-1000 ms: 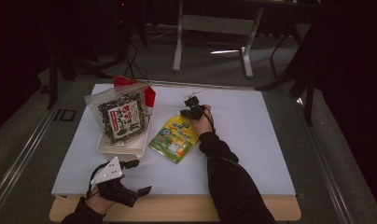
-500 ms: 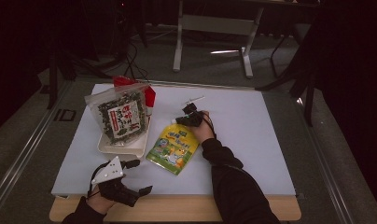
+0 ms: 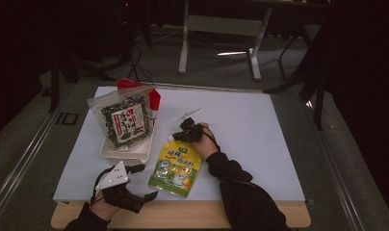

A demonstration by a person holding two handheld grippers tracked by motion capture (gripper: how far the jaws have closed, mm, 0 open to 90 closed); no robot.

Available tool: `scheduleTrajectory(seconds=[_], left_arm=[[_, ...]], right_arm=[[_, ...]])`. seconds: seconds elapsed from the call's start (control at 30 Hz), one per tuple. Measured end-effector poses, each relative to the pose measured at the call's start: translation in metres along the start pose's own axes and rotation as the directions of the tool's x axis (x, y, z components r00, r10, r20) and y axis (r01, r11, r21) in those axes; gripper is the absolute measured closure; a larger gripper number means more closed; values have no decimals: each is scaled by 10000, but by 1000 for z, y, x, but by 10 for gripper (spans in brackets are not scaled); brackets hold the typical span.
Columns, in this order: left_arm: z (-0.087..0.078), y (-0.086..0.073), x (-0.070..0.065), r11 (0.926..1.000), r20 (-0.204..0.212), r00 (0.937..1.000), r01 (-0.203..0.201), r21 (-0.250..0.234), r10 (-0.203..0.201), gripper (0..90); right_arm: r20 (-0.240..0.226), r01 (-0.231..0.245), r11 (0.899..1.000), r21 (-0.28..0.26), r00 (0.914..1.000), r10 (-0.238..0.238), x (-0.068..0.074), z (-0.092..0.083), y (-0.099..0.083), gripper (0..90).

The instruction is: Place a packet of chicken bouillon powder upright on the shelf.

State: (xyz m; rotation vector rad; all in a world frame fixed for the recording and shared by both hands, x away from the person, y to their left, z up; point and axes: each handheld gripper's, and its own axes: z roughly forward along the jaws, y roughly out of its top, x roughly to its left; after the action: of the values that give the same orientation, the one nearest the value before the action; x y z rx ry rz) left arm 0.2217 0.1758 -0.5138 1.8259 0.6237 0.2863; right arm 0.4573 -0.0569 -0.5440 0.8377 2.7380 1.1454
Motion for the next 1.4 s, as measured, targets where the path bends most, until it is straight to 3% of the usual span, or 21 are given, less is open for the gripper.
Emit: scheduleTrajectory(seconds=[0.3, 0.47, 0.5, 0.6, 0.7, 0.73, 1.0, 1.2, 1.4], left_arm=[[2, -1, -1, 10000, -50, 10000, -78, -45, 77, 14], [2, -1, -1, 9999, -73, 9999, -154, -49, 154, 14], [2, -1, 0, 9998, -56, 9998, -185, -70, 184, 14], [1, -1, 0, 9996, 6, 9997, -248, -142, 248, 14], [2, -1, 0, 9994, 6, 9996, -294, -169, 294, 14], [2, -1, 0, 9994, 37, 9995, -302, -195, 303, 14], [4, -2, 1, 9993, 130, 9993, -340, -138, 342, 14], [4, -2, 1, 9994, 209, 9993, -307, -176, 311, 15], [5, -2, 1, 9993, 209, 9992, -339, -138, 342, 14]], right_arm=[[-9, 158, 9998, -152, 9999, -158, 10, -9, 2, 876], [156, 321, 9988, -367, 9994, -315, 14, -32, 3, 846], [331, 501, 9979, -423, 9983, -487, 17, -49, 1, 810], [399, 462, 9977, -491, 9982, -443, 17, -65, -4, 769], [420, 475, 9977, -483, 9981, -455, 17, -71, -5, 751], [501, 389, 9983, -441, 9981, -366, 15, -83, -11, 704], [552, -304, 9988, -371, 9980, 324, 7, -106, -33, 590], [690, -1055, 9944, -21, 9920, 1054, -1, -107, -50, 534], [616, -1541, 9875, 333, 9865, 1518, -5, -100, -55, 485]])
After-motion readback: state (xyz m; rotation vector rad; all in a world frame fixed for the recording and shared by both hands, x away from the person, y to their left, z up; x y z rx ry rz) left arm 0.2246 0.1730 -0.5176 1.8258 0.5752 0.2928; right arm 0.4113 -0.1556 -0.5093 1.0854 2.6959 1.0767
